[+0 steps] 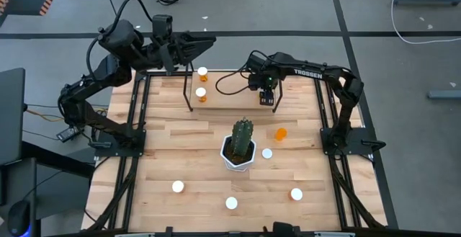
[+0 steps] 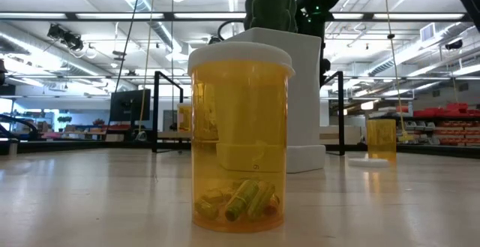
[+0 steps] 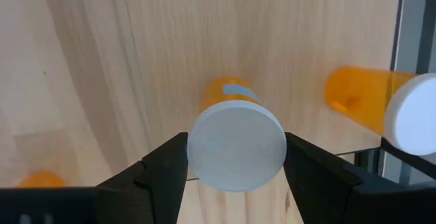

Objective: Pick and place medicine bottles onto shelf by color
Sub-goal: Put the orange medicine bottle on the shelf

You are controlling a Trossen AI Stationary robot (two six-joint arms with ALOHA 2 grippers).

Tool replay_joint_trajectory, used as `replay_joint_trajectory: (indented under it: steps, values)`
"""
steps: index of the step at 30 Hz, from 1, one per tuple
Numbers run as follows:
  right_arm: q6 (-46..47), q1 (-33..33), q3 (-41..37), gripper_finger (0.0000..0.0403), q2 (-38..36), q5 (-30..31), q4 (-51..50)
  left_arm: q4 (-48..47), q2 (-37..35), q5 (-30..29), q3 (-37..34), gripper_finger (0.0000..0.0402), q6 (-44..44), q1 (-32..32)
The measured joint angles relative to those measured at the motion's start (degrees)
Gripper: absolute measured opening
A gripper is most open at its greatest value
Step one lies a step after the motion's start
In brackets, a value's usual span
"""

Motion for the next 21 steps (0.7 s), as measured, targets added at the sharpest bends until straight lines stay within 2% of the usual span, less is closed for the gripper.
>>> replay_joint_trajectory:
  steps: [21]
  values:
    - [0.76, -1.85, 0.0, 0.023, 0.0, -1.63, 1.41, 0.06, 0.0, -0.02, 0.0, 0.0229, 0.13, -1.6]
